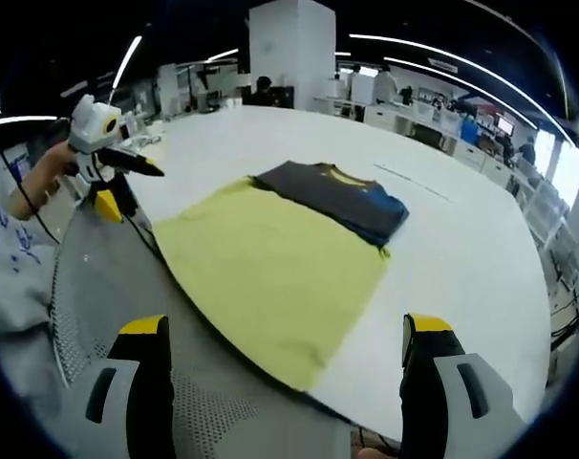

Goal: Fold the garment on the visible template until the final outline fits inside the template.

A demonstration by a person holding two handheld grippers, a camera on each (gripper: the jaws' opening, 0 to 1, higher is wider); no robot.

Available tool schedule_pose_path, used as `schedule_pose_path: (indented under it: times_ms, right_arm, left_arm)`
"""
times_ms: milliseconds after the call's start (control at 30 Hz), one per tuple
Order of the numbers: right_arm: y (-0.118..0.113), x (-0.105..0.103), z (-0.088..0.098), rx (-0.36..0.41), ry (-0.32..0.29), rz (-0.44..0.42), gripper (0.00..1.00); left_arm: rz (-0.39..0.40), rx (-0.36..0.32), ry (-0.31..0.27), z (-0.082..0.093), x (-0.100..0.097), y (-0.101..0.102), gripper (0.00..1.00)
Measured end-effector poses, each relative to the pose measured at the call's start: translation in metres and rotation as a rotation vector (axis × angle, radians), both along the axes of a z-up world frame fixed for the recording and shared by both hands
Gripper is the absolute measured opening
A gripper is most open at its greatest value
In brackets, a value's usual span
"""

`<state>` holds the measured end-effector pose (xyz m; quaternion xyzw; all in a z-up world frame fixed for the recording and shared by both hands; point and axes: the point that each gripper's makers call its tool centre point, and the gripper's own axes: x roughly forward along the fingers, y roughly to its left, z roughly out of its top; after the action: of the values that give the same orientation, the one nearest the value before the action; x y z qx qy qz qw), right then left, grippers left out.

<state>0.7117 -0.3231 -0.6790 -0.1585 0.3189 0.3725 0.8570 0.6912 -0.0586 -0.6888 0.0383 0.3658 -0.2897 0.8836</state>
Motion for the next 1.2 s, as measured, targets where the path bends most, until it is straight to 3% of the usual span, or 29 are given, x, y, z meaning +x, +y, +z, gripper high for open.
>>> schedule_pose_path:
  times_ms: [167,267,400,500,600,833,1033,1200]
  right_arm:
    - [0.007,-0.003,0.001,0.014,-0.016,0.047,1.00]
    - [0.010,-0.006,-0.003,0.005,0.006,0.068,1.00]
    - [0.005,-0.005,-0.010,-0.025,0.020,0.055,0.93]
    - [0.000,-0.006,-0.016,-0.046,0.040,0.052,0.90]
    - [-0.003,-0.006,-0.021,-0.073,0.042,0.050,0.86]
    - [-0.004,-0.003,-0.019,-0.065,0.036,0.043,0.75]
    - [-0.005,-0.004,-0.031,-0.149,0.044,0.080,0.72]
    - [-0.006,0.001,-0.033,-0.131,0.054,0.063,0.67]
  left_arm:
    - [0.020,-0.004,0.017,-0.004,-0.001,0.003,0.96]
    - [0.022,0.018,0.033,-0.008,-0.002,0.005,0.91]
    - [0.015,0.088,0.064,-0.020,-0.004,0.011,0.91]
    - [0.026,0.094,0.076,-0.023,-0.004,0.013,0.87]
    - [0.038,0.089,0.095,-0.028,-0.004,0.014,0.76]
    - [0.060,0.092,0.110,-0.037,-0.003,0.018,0.72]
    - [0.074,0.135,0.136,-0.046,-0.001,0.023,0.67]
    - [0.089,0.155,0.140,-0.053,0.002,0.026,0.51]
